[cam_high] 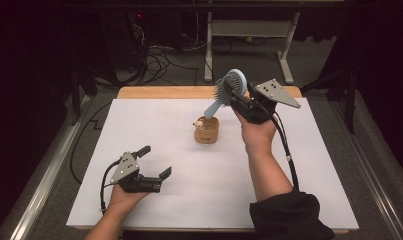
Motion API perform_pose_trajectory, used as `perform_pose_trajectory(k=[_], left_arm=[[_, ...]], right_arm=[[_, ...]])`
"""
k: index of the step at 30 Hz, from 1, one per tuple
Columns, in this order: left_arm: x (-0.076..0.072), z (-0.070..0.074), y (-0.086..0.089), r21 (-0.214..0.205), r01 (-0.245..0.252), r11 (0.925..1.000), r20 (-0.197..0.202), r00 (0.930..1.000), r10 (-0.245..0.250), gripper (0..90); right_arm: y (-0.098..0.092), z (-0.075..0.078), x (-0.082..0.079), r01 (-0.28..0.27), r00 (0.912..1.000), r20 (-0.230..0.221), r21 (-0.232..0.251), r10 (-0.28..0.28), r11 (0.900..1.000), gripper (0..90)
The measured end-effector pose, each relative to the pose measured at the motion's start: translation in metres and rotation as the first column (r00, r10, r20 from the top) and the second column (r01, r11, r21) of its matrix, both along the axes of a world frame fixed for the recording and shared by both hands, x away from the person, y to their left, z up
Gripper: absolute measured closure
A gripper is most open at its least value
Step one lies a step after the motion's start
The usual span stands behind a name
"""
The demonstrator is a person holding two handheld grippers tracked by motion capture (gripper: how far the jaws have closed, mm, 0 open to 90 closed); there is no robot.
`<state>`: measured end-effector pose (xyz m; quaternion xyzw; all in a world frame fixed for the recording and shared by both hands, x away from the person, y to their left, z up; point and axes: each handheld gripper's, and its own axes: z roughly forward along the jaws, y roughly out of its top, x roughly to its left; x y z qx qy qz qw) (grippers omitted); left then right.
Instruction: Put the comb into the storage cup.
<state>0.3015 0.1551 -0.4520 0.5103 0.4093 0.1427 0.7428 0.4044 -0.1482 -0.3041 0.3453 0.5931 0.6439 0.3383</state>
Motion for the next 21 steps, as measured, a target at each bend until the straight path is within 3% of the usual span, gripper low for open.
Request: perform_pose_trajectory(k=[16, 21], left_arm=[[0.001, -0.001, 0.0, 0.003, -0.003, 1.0, -0.002, 1.0, 0.003, 0.5], [0.0, 0.0, 0.0, -0.004, -0.004, 1.0, -0.001, 1.0, 0.004, 0.5]], right_arm=[[0.01, -0.012, 0.007, 0.005, 0.9996, -0.026, -0.027, -0.005, 0.9996, 57.1], [0.014, -0.021, 0.01, 0.0, 0.9986, -0.053, -0.035, -0.002, 0.9994, 57.1]])
